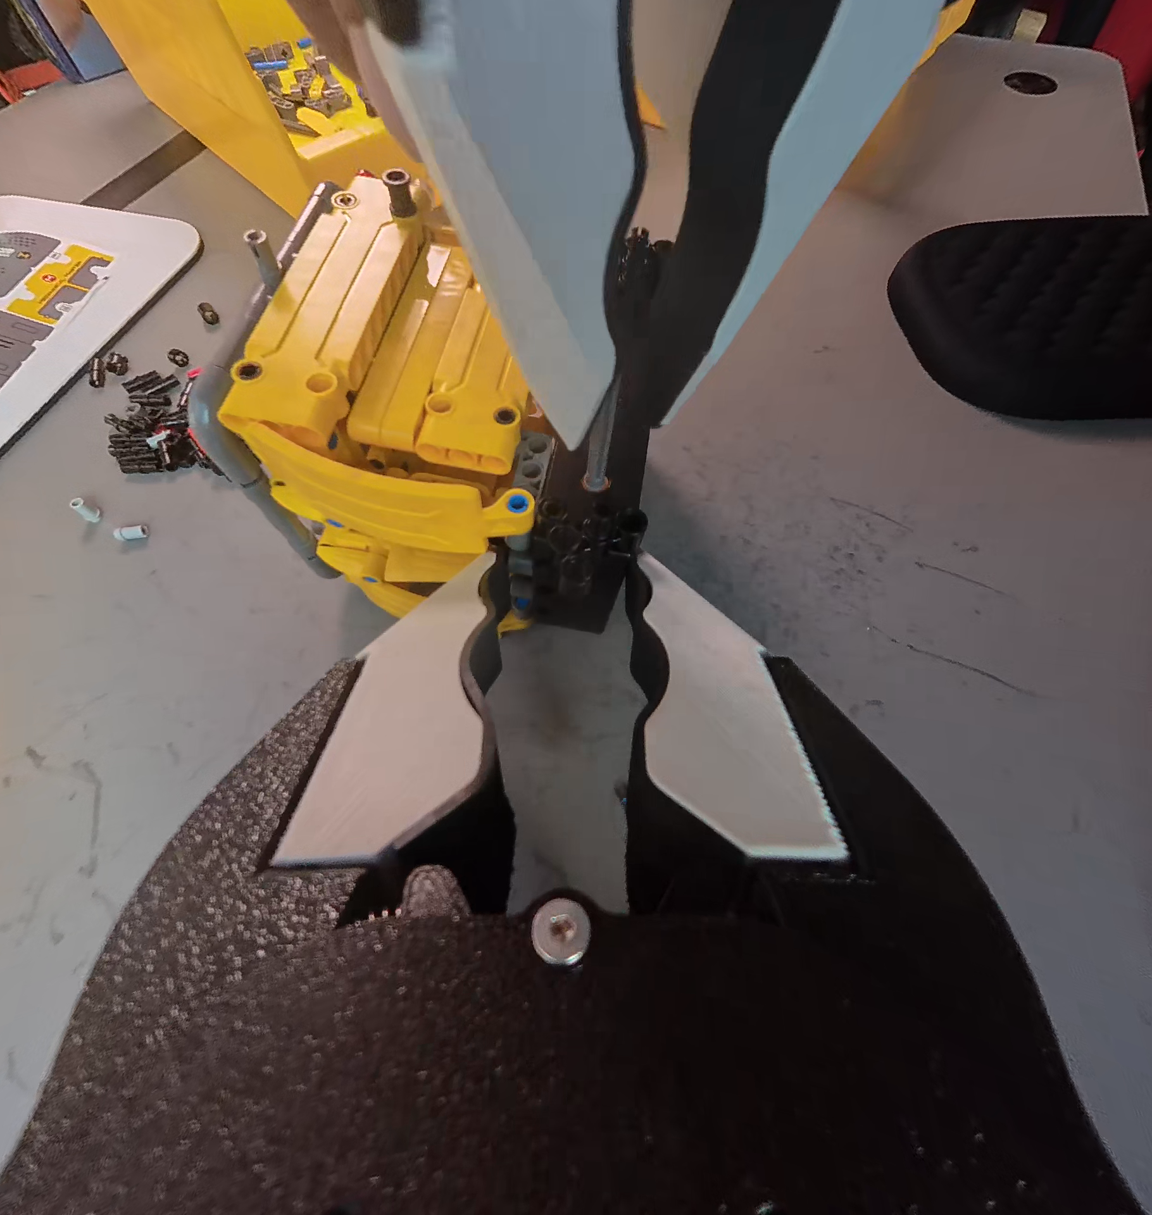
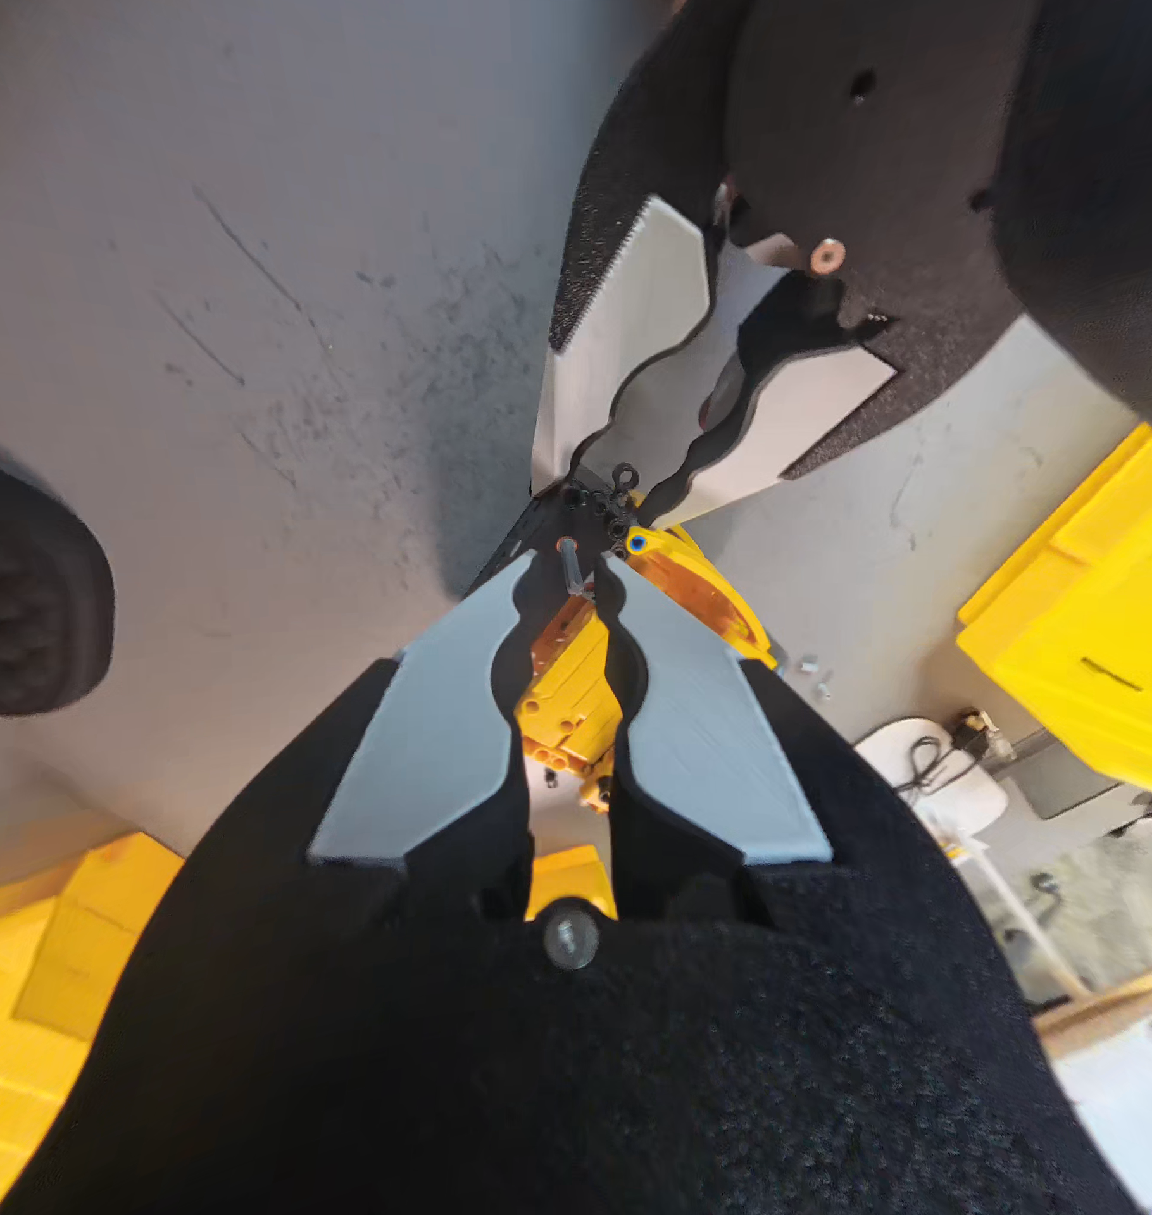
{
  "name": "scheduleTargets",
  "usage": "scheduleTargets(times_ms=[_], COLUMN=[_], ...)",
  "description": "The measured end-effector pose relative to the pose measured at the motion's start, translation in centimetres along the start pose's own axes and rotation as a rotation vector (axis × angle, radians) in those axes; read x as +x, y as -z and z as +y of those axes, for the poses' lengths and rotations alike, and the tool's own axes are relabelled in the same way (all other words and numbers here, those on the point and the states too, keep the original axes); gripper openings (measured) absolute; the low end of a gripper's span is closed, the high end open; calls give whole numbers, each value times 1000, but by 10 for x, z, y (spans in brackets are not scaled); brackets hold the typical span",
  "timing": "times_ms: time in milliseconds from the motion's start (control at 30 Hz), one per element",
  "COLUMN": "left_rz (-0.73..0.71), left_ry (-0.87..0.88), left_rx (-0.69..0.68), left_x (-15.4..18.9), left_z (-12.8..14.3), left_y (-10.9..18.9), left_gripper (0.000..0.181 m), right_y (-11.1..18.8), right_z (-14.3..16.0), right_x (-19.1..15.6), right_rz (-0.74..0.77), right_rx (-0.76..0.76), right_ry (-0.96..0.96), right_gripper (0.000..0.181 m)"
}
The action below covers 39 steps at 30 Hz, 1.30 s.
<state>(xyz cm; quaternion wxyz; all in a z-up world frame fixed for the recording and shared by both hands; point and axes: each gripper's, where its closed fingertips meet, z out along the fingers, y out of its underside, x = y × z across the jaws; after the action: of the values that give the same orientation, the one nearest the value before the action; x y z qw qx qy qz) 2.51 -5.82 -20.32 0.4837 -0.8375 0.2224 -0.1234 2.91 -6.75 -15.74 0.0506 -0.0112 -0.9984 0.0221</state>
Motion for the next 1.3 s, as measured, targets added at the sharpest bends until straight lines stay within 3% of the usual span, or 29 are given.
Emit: scheduleTargets(times_ms=[33, 200, 267, 400, 500, 700, 800, 1000, 1167, 1233, 1300], left_rz=[-2, -3, 30, 107, 165, 222, 223, 266, 278, 258, 257], left_ry=[-2, -21, -27, -34, -44, -73, -100, -108, -86, -84, -61], left_rx=[0, -3, -26, -93, -141, -354, -370, -311, -138, -123, -116], left_x=[0, 2, 4, 4, 8, 24, 26, 35, 40, 37, 33], left_z=[0, 1, 3, 15, 24, 66, 69, 61, 32, 31, 30], left_y=[0, 1, 9, 39, 54, 43, 40, 31, 26, 24, 25], left_gripper=[34, 37, 46, 34, 27, 25, 8, 3, 4, 20, 22], right_y=[3, 22, 26, 24, 20, -14, -21, -1, 7, 6, -1], right_z=[-1, -7, -4, 8, -5, -19, -17, -10, -13, -19, -22], right_x=[-1, -1, -7, -27, -44, -66, -66, -40, -14, -10, -8], right_rz=[2, 112, 181, 294, 328, 369, 399, 551, 720, 736, 740], right_rx=[25, 166, 185, 230, 363, 506, 556, 630, 650, 670, 664], right_ry=[-70, -323, -384, -497, -586, -701, -758, -813, -829, -831, -840], right_gripper=[16, 18, 21, 24, 23, 23, 22, 21, 21, 21, 20])
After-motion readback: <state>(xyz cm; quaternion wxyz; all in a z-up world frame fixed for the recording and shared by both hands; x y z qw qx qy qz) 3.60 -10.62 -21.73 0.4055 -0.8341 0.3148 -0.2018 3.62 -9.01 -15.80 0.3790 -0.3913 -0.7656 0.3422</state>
